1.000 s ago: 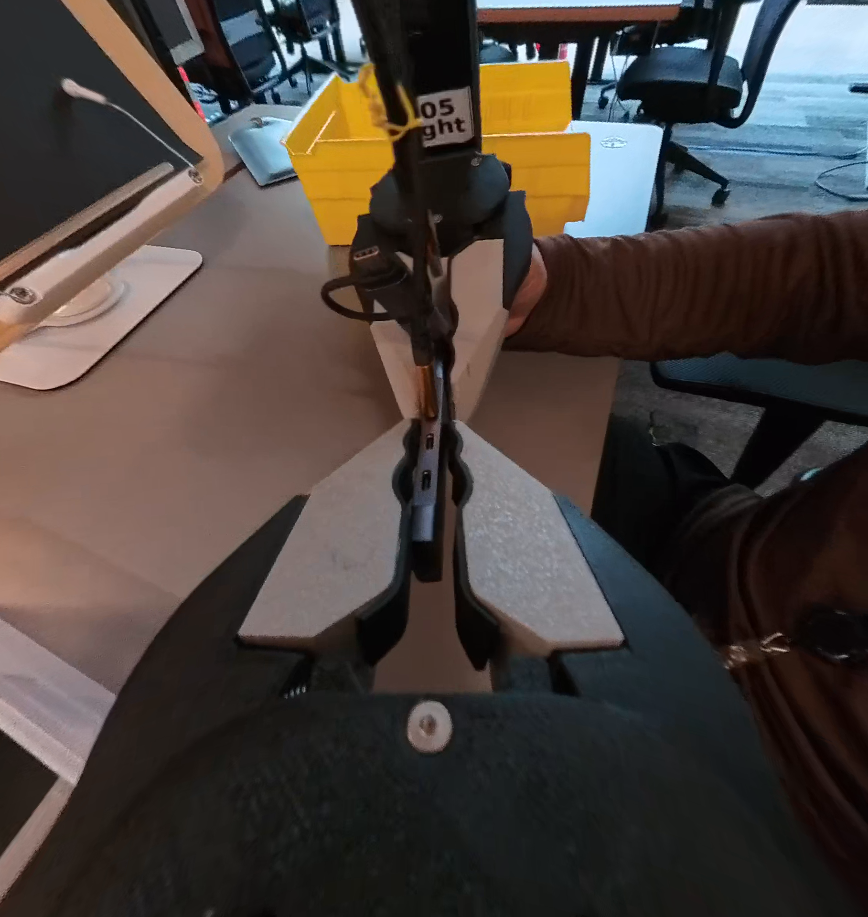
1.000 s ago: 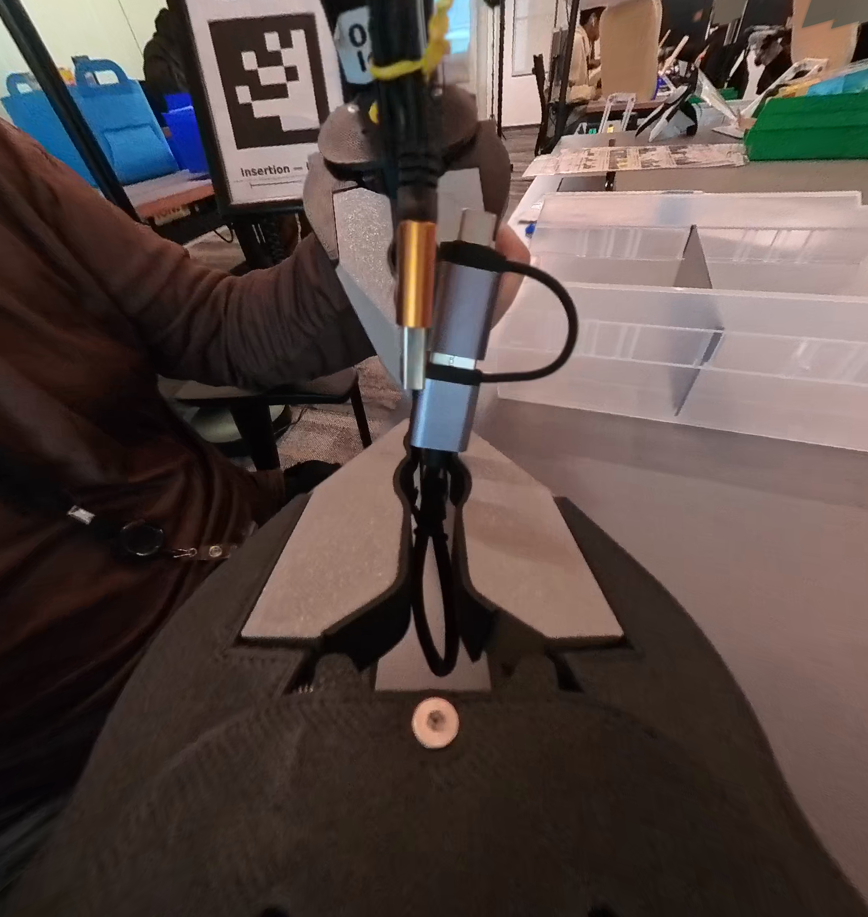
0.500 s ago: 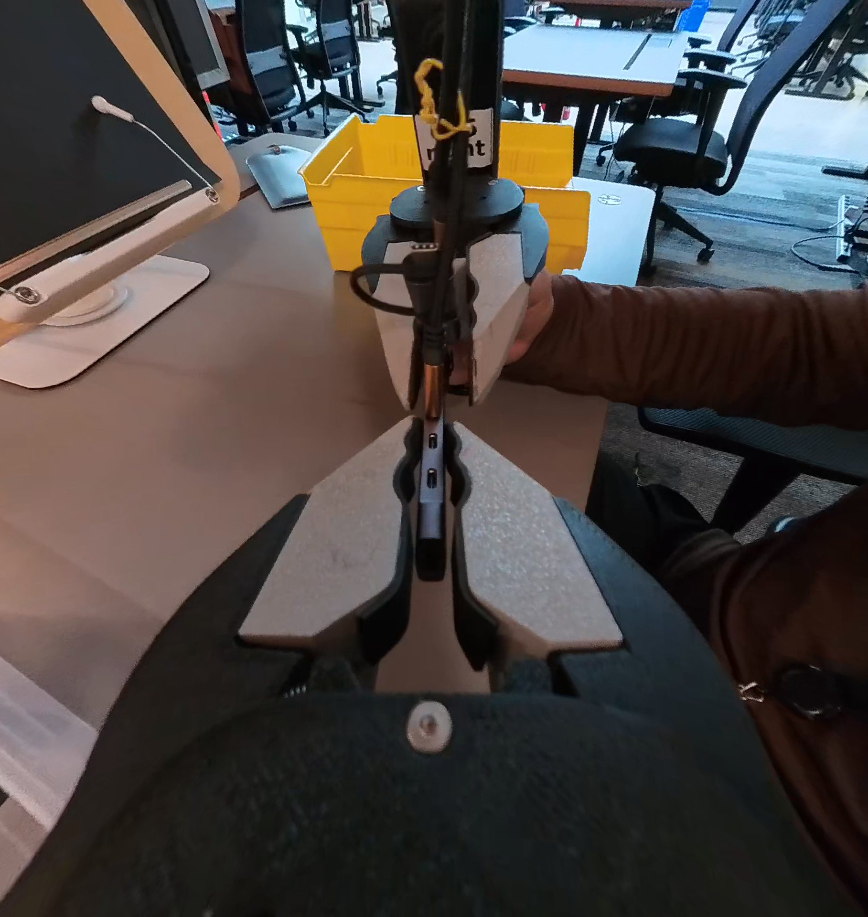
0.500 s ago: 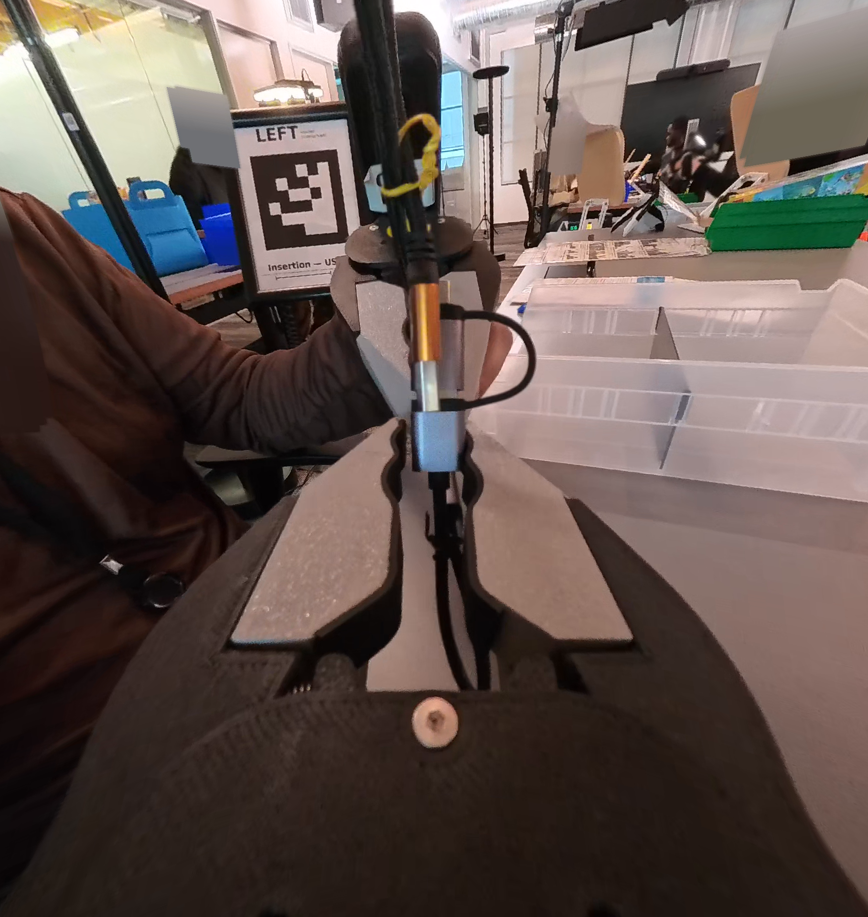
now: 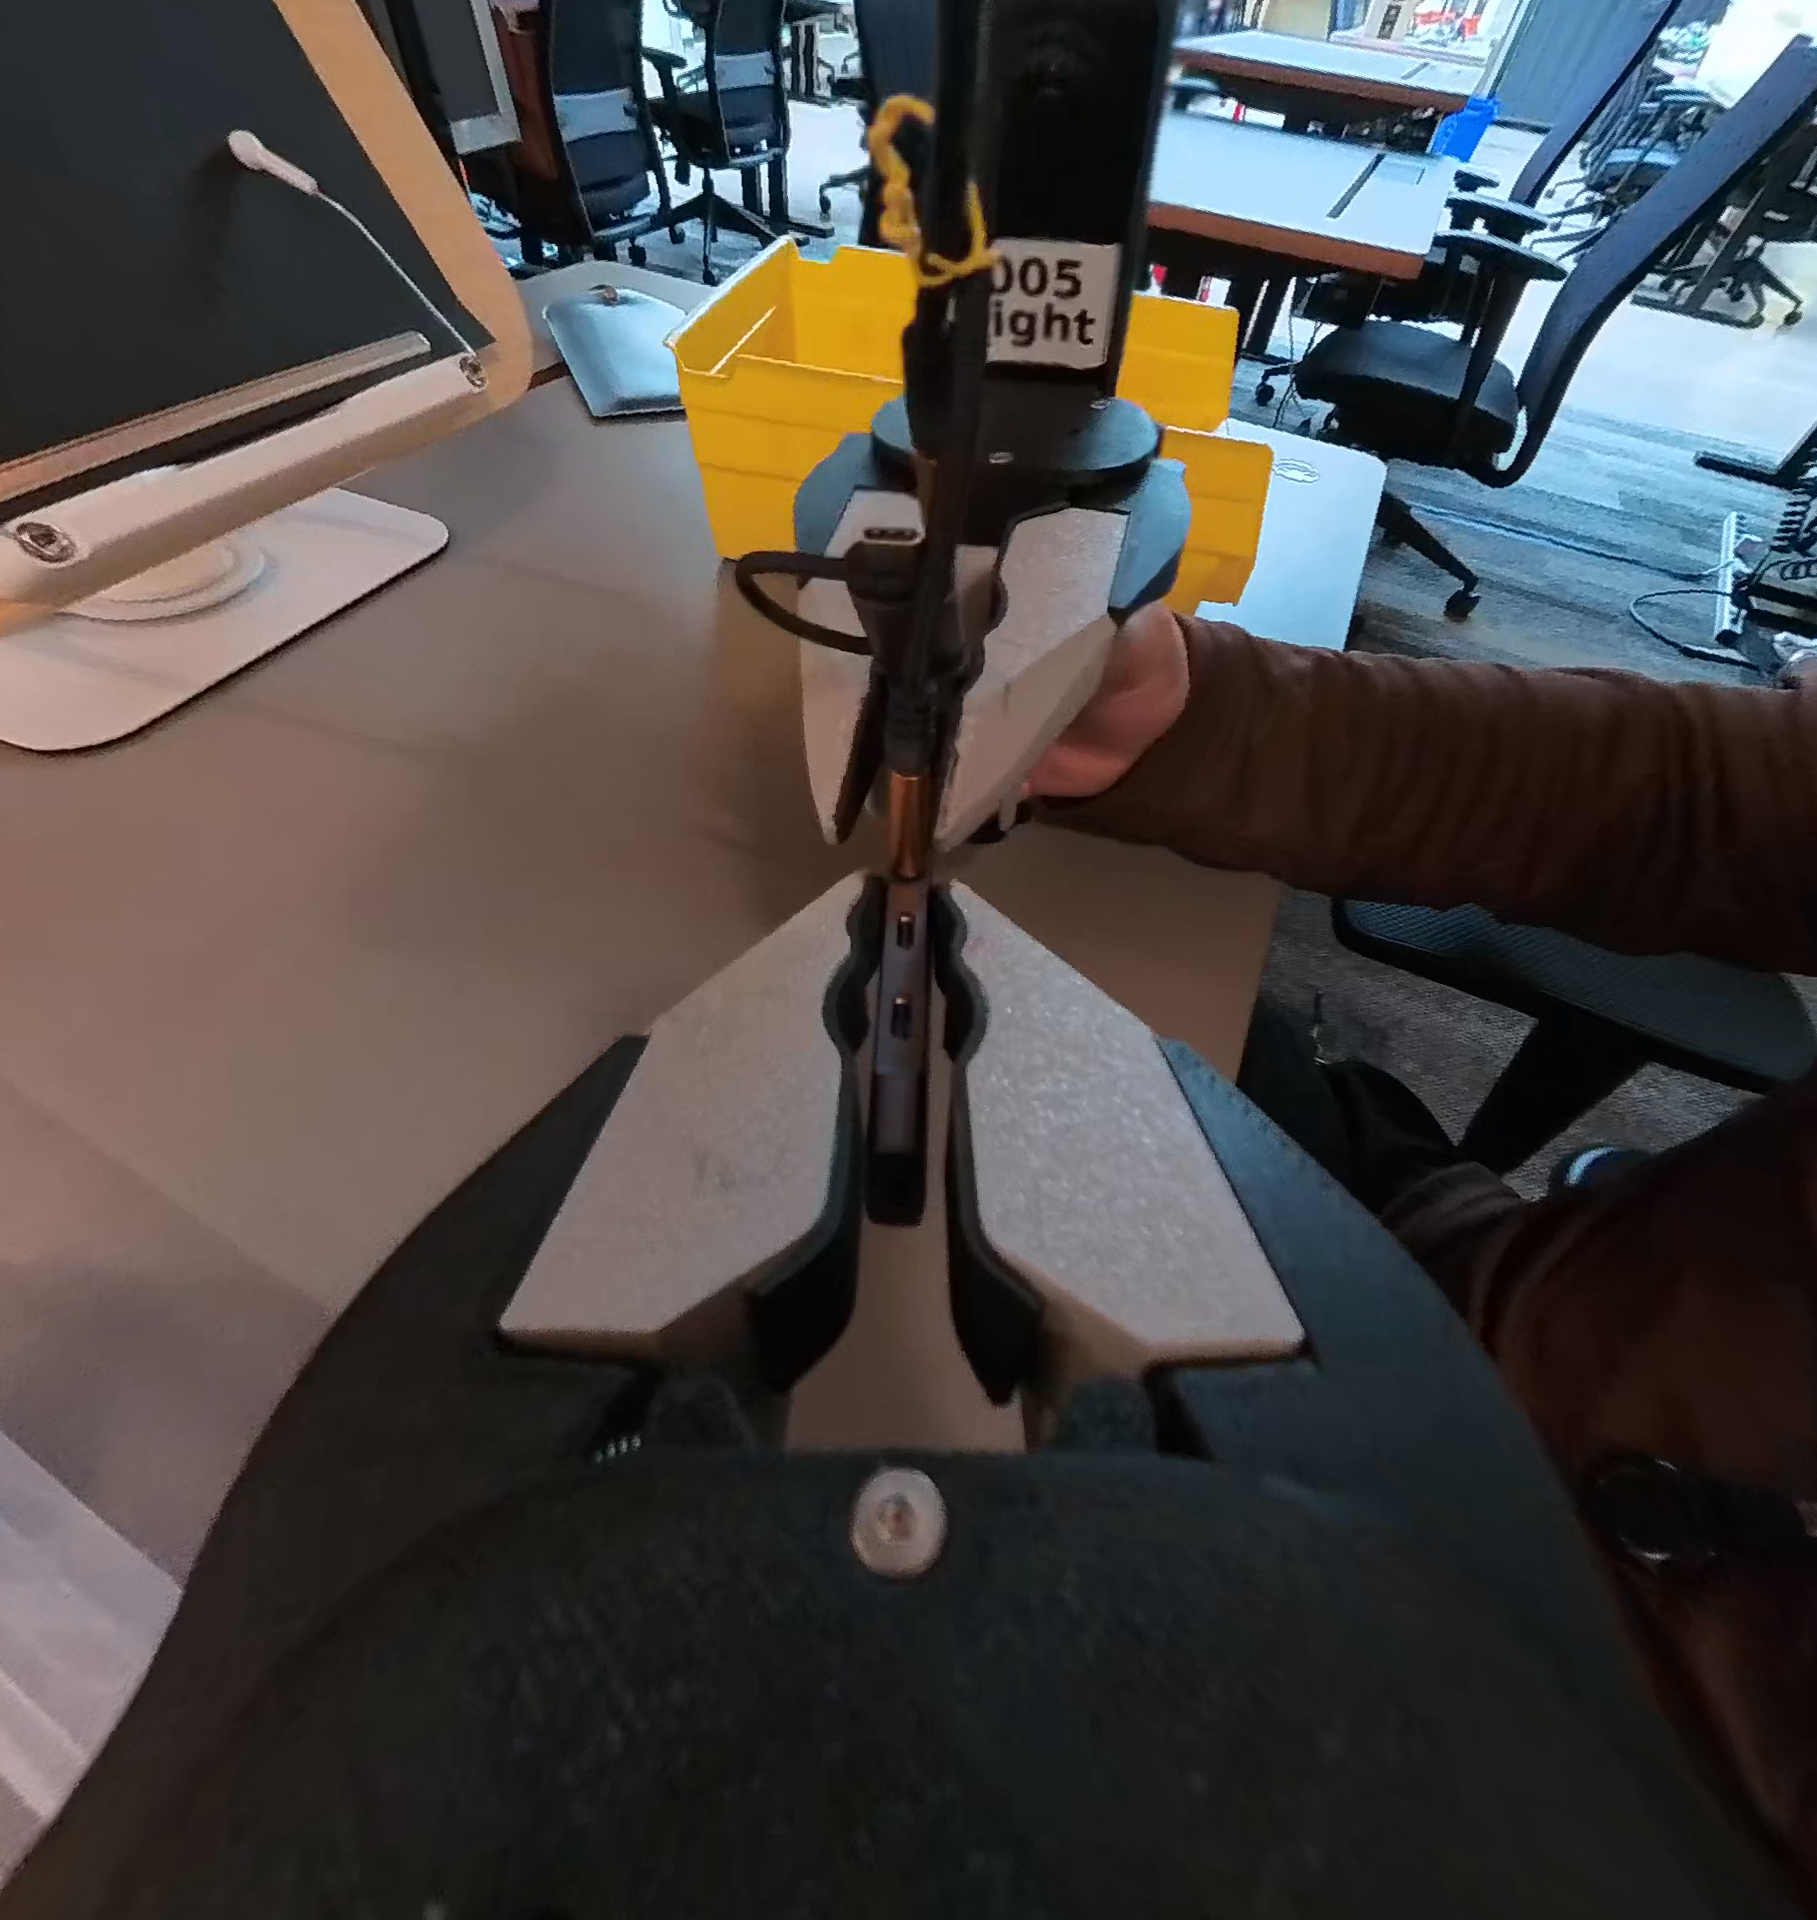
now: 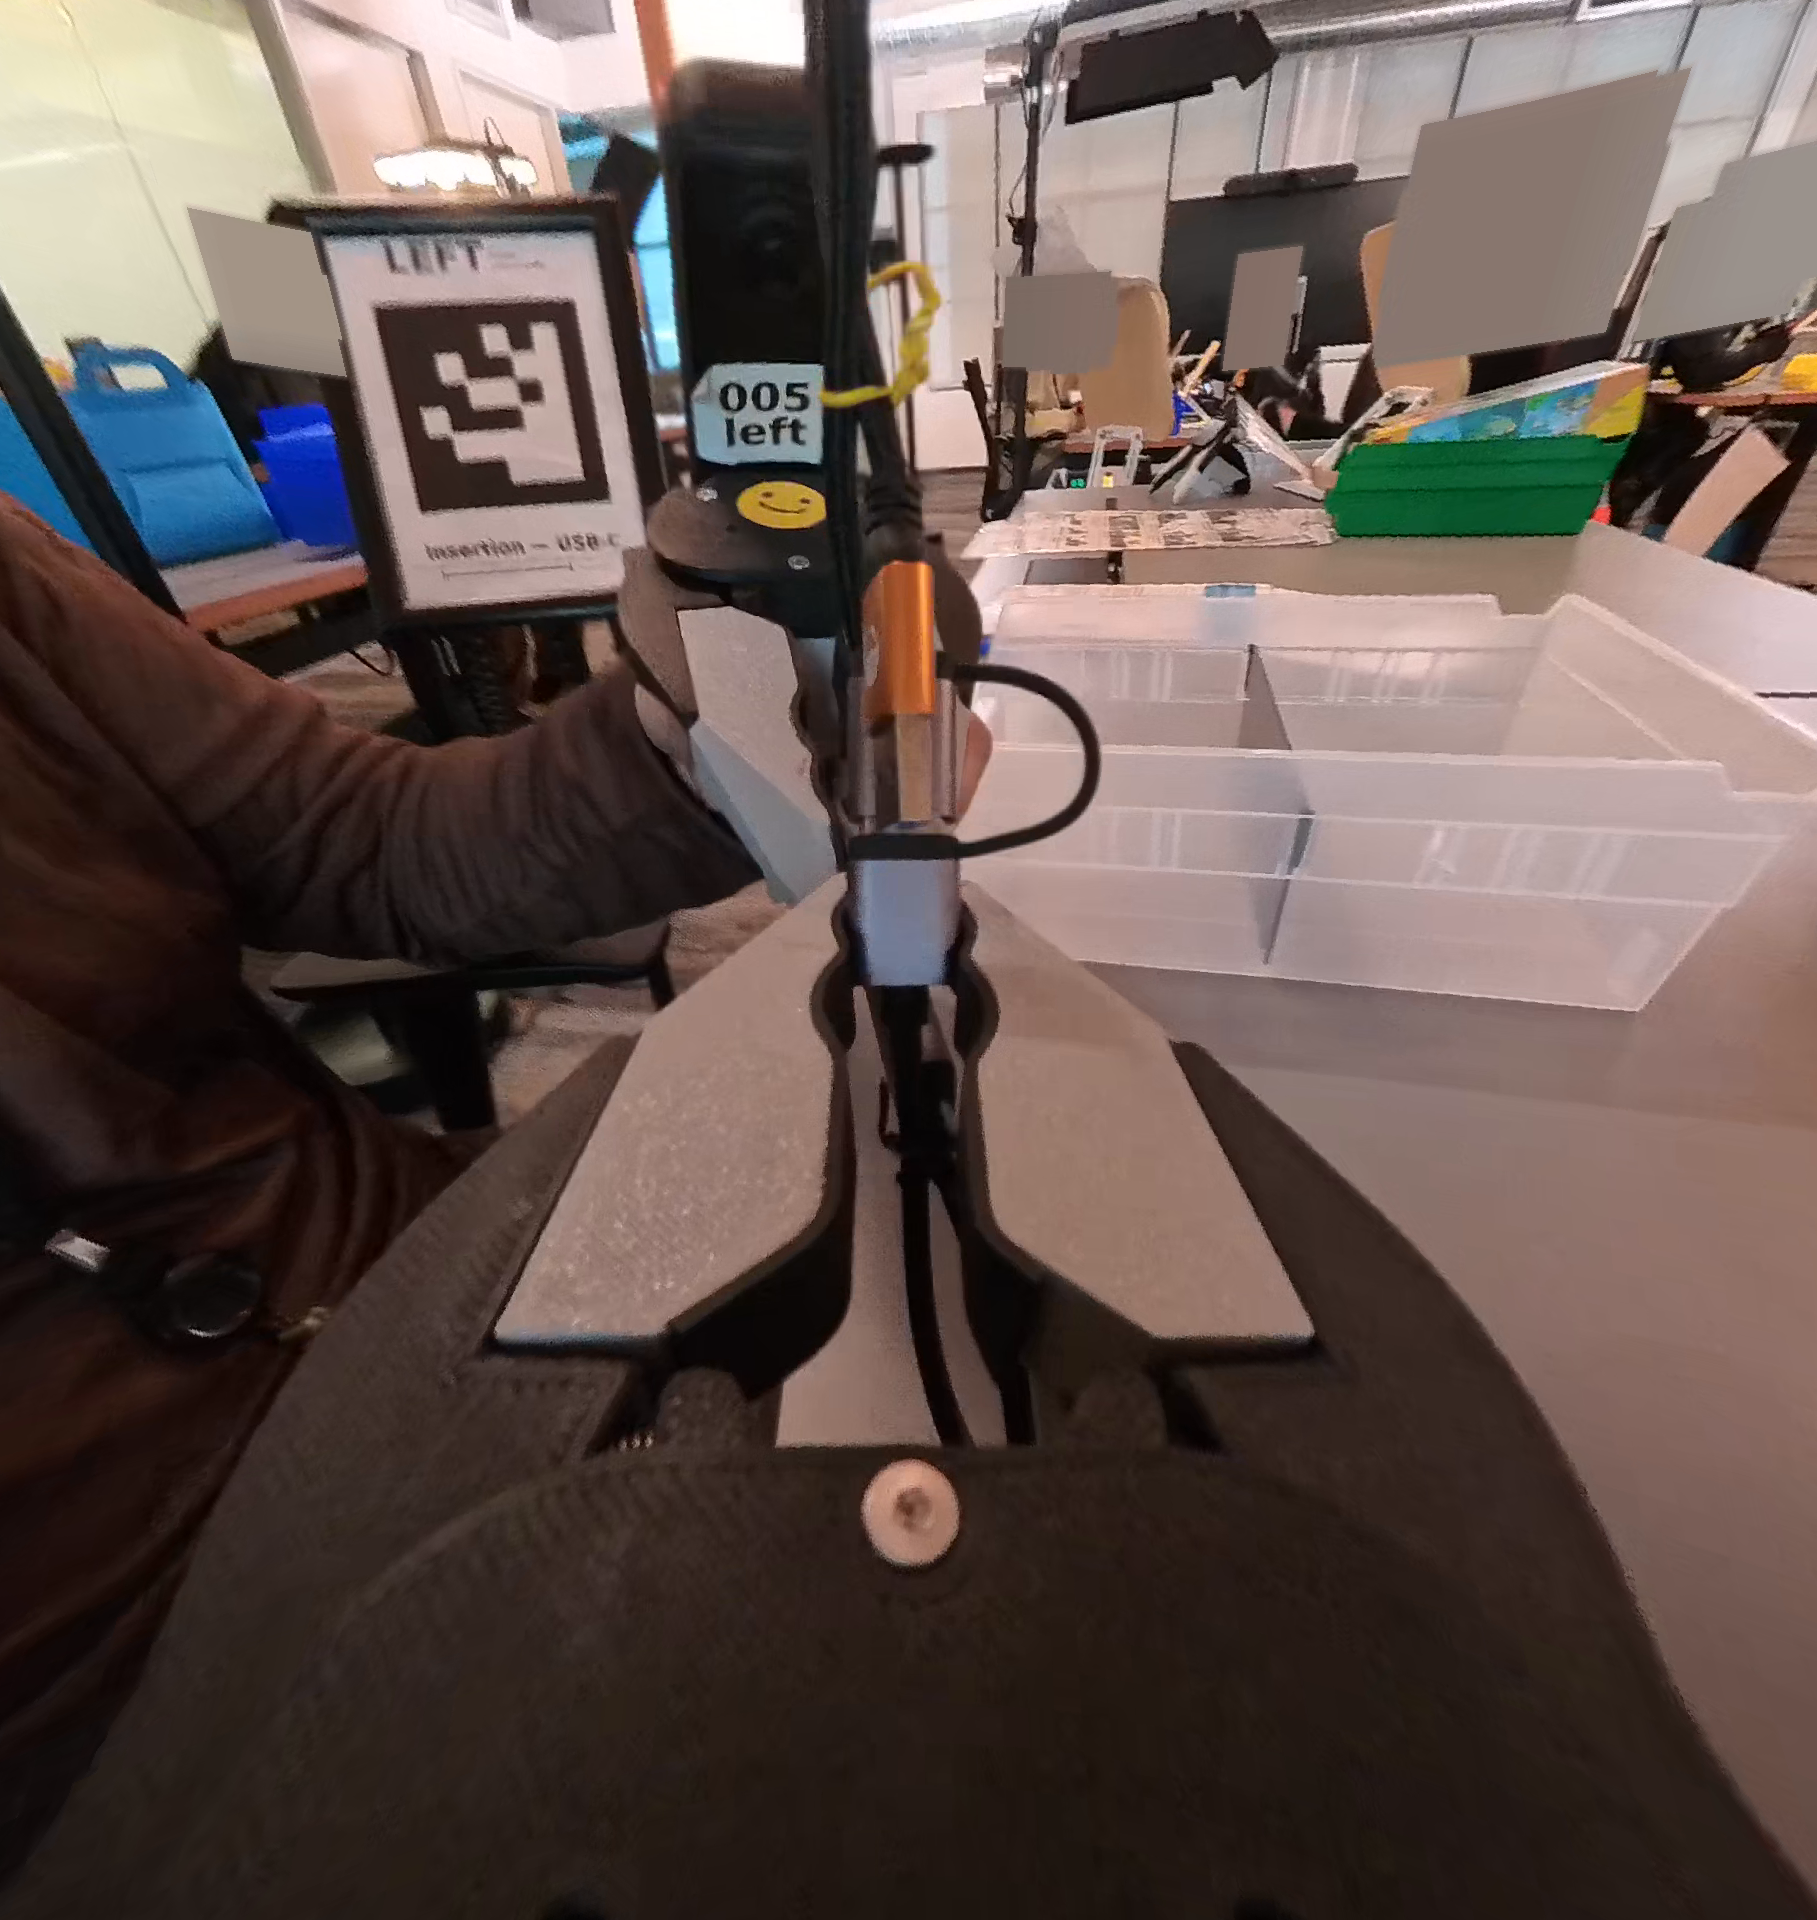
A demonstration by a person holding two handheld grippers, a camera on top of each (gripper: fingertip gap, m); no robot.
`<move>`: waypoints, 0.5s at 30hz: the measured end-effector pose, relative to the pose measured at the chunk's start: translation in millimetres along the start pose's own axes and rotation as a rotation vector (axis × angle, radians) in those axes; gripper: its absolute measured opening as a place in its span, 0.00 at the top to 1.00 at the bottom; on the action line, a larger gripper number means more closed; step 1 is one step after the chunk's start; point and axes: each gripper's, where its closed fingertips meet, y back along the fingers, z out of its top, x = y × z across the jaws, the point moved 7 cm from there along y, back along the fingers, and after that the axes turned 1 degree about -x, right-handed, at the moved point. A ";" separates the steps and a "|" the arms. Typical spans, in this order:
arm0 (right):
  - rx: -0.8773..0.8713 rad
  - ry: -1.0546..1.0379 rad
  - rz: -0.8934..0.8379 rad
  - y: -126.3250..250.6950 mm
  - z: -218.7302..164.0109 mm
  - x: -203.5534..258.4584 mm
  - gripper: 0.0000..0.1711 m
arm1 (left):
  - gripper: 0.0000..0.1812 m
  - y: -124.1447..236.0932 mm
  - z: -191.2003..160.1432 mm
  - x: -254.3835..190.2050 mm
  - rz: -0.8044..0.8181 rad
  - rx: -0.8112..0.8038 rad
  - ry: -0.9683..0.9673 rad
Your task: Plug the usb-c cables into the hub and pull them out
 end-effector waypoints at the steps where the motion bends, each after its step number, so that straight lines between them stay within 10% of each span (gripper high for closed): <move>1: 0.012 0.033 -0.016 0.0 0.2 1.2 0.93 | 0.96 -0.5 -0.6 0.2 -0.002 0.005 0.005; 15: 0.141 0.267 -0.151 -0.7 -1.2 8.9 0.91 | 0.96 -4.5 -7.3 1.0 0.018 0.071 -0.002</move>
